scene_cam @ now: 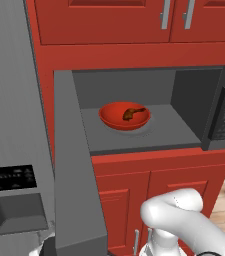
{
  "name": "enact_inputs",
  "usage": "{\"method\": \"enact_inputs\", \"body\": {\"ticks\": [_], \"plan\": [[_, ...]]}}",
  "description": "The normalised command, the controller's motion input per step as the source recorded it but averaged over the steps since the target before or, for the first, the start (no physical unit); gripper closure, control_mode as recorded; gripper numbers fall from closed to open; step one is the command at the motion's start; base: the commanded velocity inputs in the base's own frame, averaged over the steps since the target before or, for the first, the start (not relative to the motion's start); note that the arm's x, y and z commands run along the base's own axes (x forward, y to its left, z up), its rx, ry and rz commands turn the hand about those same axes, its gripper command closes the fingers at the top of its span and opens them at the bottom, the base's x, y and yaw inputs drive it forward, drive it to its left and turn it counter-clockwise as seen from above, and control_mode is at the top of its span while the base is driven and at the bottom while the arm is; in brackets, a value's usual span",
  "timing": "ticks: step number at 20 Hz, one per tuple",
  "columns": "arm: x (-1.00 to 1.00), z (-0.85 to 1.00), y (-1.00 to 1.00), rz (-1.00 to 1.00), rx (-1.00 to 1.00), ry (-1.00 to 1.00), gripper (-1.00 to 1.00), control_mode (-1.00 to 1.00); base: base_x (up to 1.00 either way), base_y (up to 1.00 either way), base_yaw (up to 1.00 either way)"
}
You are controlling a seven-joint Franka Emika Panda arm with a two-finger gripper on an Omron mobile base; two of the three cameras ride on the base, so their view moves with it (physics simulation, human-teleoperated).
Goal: Remove the orange from the bowl and place it on the small plate. Then place the bowl with only the chicken drumstick in the microwave, close the door, and press the start button to microwave the chicken drumstick.
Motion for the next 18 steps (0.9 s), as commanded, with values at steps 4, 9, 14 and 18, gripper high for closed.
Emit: {"method": "enact_inputs", "body": {"ticks": [4, 9, 14, 18], "plan": [[-0.27, 0.46, -0.07, 0.08, 0.32, -0.12, -1.0, -1.0, 0.0, 0.0, 0.0], [-0.19, 0.58, 0.0, 0.03, 0.36, -0.04, -1.0, -1.0, 0.0, 0.0, 0.0], [-0.14, 0.3, -0.06, 0.0, 0.38, 0.01, -1.0, -1.0, 0.0, 0.0, 0.0], [-0.07, 0.3, -0.44, 0.03, 0.43, 0.0, -1.0, -1.0, 0.0, 0.0, 0.0]]}}
